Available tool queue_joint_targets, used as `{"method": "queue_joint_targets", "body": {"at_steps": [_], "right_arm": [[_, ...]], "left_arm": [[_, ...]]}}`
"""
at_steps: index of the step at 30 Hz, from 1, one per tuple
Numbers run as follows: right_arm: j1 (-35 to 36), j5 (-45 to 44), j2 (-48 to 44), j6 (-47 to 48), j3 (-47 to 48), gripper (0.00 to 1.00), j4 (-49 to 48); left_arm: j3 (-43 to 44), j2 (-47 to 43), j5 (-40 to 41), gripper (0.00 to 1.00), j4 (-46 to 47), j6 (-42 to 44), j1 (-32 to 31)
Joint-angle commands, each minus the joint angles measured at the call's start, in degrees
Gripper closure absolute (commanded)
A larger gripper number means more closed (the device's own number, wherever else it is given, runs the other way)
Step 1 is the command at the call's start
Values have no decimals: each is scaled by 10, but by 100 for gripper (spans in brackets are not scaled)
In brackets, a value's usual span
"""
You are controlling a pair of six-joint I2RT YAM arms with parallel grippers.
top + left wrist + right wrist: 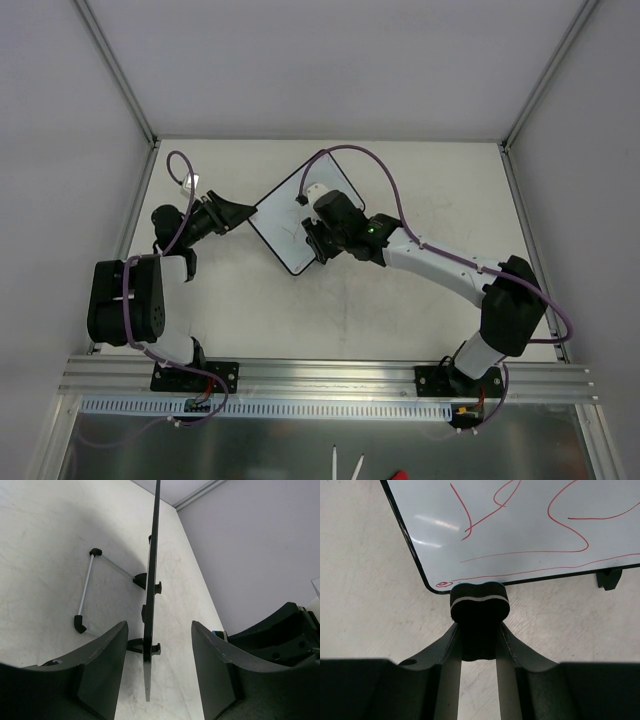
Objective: Erase the whiteboard
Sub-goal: Hold the whiteboard at the whiteboard stand.
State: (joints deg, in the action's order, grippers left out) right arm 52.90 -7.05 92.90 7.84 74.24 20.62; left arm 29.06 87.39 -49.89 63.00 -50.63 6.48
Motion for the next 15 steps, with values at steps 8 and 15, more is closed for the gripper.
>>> {"method": "queue_joint_targets", "body": {"at_steps": [8,15], "right_arm": [[-24,30,-3,6,56,100,-1],[-32,46,29,3,100,100,-1]], "left_arm": [[-66,-6,8,43,147,-29,5],[-145,-58,61,41,170,-1,-5]]}}
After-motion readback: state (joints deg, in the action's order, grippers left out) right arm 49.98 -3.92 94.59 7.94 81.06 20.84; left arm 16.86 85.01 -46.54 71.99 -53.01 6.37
